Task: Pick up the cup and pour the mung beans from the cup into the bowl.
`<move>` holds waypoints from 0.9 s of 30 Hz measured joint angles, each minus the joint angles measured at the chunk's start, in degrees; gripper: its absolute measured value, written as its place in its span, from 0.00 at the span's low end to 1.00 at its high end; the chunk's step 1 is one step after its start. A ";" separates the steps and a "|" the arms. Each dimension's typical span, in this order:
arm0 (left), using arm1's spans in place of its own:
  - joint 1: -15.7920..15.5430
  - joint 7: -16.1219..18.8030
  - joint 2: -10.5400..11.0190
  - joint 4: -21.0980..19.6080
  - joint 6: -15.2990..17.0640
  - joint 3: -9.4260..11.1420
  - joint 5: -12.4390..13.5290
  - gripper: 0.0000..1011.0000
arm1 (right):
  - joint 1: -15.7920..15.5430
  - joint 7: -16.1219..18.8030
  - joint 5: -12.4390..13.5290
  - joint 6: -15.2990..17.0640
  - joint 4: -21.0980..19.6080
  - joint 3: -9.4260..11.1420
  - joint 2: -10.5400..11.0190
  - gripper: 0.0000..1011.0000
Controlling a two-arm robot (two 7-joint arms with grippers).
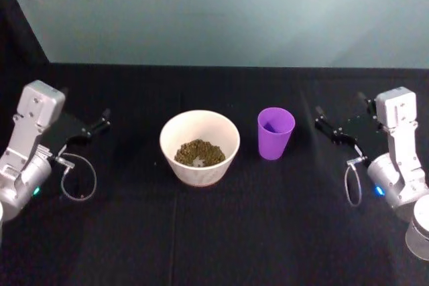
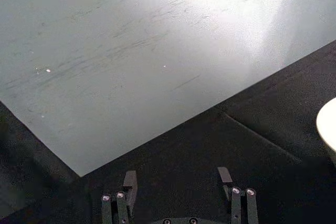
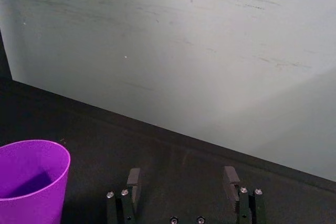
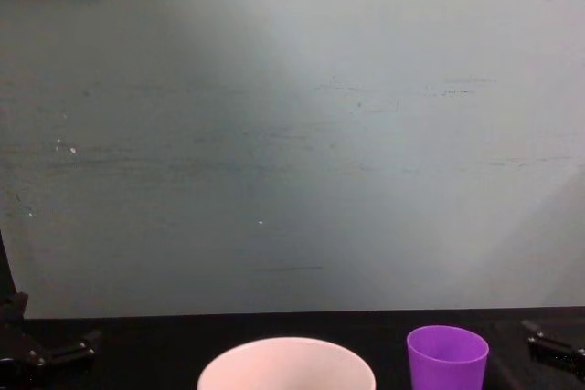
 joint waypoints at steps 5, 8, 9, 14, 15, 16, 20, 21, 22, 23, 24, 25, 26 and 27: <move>0.00 0.00 0.00 0.00 0.00 0.00 0.00 0.99 | 0.05 0.08 0.03 0.00 0.01 -0.06 0.02 0.99; 0.00 0.00 0.00 0.00 0.00 0.00 0.00 0.99 | 0.07 0.11 0.06 0.00 0.02 -0.10 0.03 0.99; 0.00 0.00 0.00 0.00 0.00 0.00 0.00 0.99 | 0.07 0.13 0.08 0.00 0.02 -0.12 0.04 0.99; 0.00 0.00 0.00 0.00 0.00 0.00 0.00 0.99 | 0.10 0.15 0.13 0.00 0.02 -0.15 0.06 0.99; 0.00 0.00 0.00 0.00 0.00 0.00 0.00 0.99 | 0.10 0.16 0.14 0.01 0.02 -0.16 0.06 0.99; 0.00 0.00 0.00 0.00 0.00 0.00 0.00 0.99 | 0.11 0.16 0.15 0.00 0.02 -0.17 0.06 0.99; 0.00 0.00 0.00 0.00 0.00 0.00 0.00 0.99 | 0.12 0.16 0.17 0.01 0.02 -0.19 0.06 0.99; 0.00 0.00 0.00 0.00 0.00 0.00 0.00 0.99 | 0.13 0.16 0.17 0.02 0.02 -0.20 0.06 0.99; 0.00 0.00 0.00 0.00 0.00 0.00 0.00 0.99 | 0.14 0.16 0.18 0.03 0.02 -0.21 0.06 0.99; 0.00 0.00 0.00 0.00 0.00 0.00 0.00 0.99 | 0.14 0.16 0.19 0.03 0.02 -0.21 0.06 0.99; 0.00 0.00 0.00 0.00 0.00 0.00 0.00 0.99 | 0.15 0.16 0.19 0.04 0.02 -0.21 0.06 0.99; 0.00 0.00 0.00 0.00 0.00 0.00 0.00 0.99 | 0.16 0.16 0.20 0.04 0.02 -0.22 0.06 0.99; 0.00 0.00 0.00 0.00 0.00 0.00 0.00 0.99 | 0.16 0.16 0.20 0.05 0.02 -0.23 0.06 0.99; 0.00 0.00 0.00 0.00 0.00 0.00 0.00 0.99 | 0.16 0.16 0.20 0.05 0.02 -0.23 0.06 0.99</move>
